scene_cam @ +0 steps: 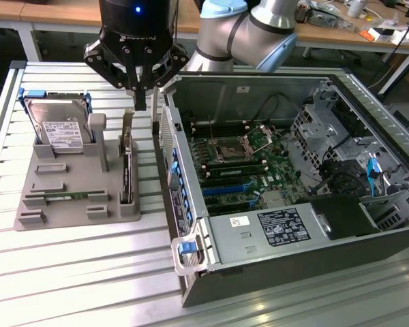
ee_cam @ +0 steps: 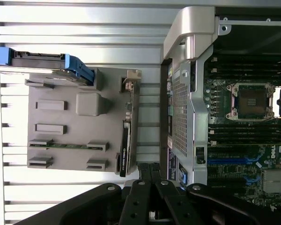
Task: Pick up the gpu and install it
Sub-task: 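Pick up the gpu and move the gpu toward the slot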
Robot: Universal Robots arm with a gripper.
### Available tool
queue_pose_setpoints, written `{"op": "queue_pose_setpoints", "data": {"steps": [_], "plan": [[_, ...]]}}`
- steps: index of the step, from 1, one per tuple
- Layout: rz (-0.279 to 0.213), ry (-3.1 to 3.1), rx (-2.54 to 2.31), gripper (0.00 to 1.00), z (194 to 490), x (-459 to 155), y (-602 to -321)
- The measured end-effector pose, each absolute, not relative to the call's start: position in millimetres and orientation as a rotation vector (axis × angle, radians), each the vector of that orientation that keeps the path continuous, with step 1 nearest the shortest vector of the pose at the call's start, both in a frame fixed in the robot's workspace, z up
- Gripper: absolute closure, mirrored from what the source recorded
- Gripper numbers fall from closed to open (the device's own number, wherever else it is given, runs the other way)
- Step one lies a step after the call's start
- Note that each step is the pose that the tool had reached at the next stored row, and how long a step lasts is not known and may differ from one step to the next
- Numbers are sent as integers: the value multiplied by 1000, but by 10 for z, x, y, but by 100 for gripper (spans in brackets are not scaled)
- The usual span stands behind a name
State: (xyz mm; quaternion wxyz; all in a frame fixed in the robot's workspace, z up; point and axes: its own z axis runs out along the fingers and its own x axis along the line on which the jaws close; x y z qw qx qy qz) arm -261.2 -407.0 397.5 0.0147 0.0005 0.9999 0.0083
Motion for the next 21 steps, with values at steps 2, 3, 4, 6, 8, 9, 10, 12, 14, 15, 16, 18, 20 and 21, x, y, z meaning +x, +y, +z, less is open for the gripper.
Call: {"op": "queue_pose_setpoints", "data": {"steps": [2,3,4,6,8,9,10,12,14,15,16,18,20,21], "plan": [[26,3112,2,89,3975,-2612,-4070],[26,3112,2,83,3975,-2612,-4070],[26,3112,2,76,3975,-2612,-4070],[26,3112,2,64,3975,-2613,-4070],[26,3112,2,64,3974,-2613,-4070],[26,3112,2,64,3972,-2613,-4070],[26,3112,2,64,3963,-2613,-4070],[26,3112,2,64,3952,-2613,-4070],[26,3112,2,64,3937,-2613,-4070],[26,3112,2,64,3932,-2613,-4070],[26,3112,2,64,3926,-2613,-4070],[26,3112,2,64,3910,-2613,-4070],[26,3112,2,64,3897,-2613,-4070],[26,3112,2,64,3892,-2613,-4070]]}}
